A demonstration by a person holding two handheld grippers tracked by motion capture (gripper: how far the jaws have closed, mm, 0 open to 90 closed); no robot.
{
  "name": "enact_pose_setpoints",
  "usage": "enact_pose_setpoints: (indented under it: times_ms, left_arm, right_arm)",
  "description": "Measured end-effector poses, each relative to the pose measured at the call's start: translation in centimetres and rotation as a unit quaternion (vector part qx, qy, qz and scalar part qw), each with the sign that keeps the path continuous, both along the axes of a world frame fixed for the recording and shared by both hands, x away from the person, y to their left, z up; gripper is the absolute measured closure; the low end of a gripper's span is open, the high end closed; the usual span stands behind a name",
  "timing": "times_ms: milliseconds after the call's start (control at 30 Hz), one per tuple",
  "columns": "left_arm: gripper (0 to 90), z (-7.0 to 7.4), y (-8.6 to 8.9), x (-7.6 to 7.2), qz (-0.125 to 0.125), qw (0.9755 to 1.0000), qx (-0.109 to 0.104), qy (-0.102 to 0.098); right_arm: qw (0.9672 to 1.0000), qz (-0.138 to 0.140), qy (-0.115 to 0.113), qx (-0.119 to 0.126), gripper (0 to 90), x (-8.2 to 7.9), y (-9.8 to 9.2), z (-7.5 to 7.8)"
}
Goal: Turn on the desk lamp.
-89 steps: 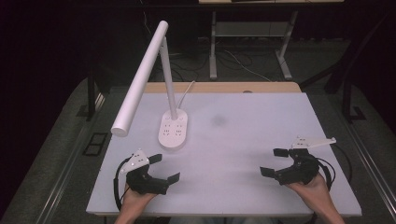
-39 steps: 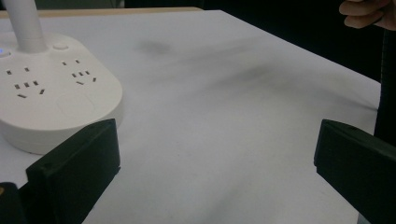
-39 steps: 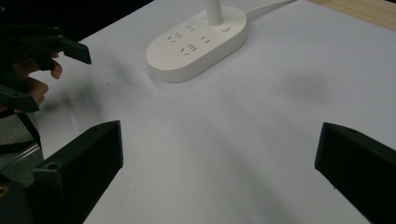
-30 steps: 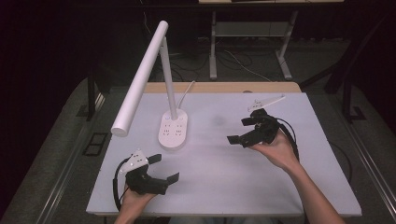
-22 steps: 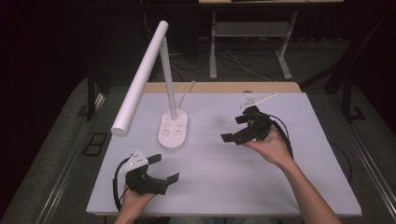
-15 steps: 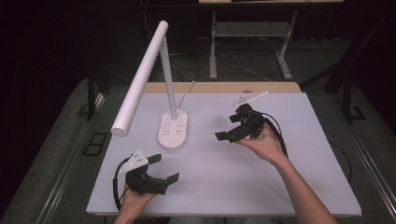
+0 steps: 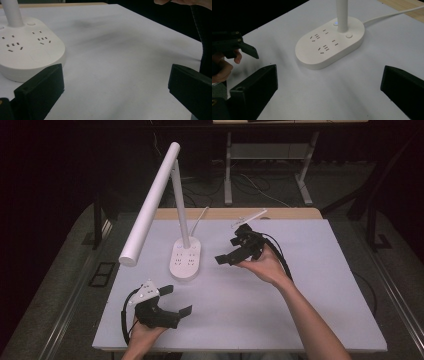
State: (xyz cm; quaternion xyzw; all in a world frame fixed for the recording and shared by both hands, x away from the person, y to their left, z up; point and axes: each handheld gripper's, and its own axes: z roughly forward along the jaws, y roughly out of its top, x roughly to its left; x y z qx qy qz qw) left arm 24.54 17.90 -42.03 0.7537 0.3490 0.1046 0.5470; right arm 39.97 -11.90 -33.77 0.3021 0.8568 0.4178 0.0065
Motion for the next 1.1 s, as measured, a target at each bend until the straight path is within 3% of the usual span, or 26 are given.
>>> enact_pose_setpoints:
  times_ms: [467, 1100]
  left_arm:
    - [0.0, 0.0, 0.2, -0.1, -0.002, 1.0, -0.002, 0.0]
    - [0.0, 0.1, 0.3, -0.1, -0.003, 1.0, -0.004, -0.003]
  right_arm:
    - [0.9998, 0.003, 0.008, -0.015, 0.8, 2.1, 2.7, -1.0]
    - [0.9998, 0.007, 0.01, -0.016, 0.8, 4.5, 6.2, -1.0]
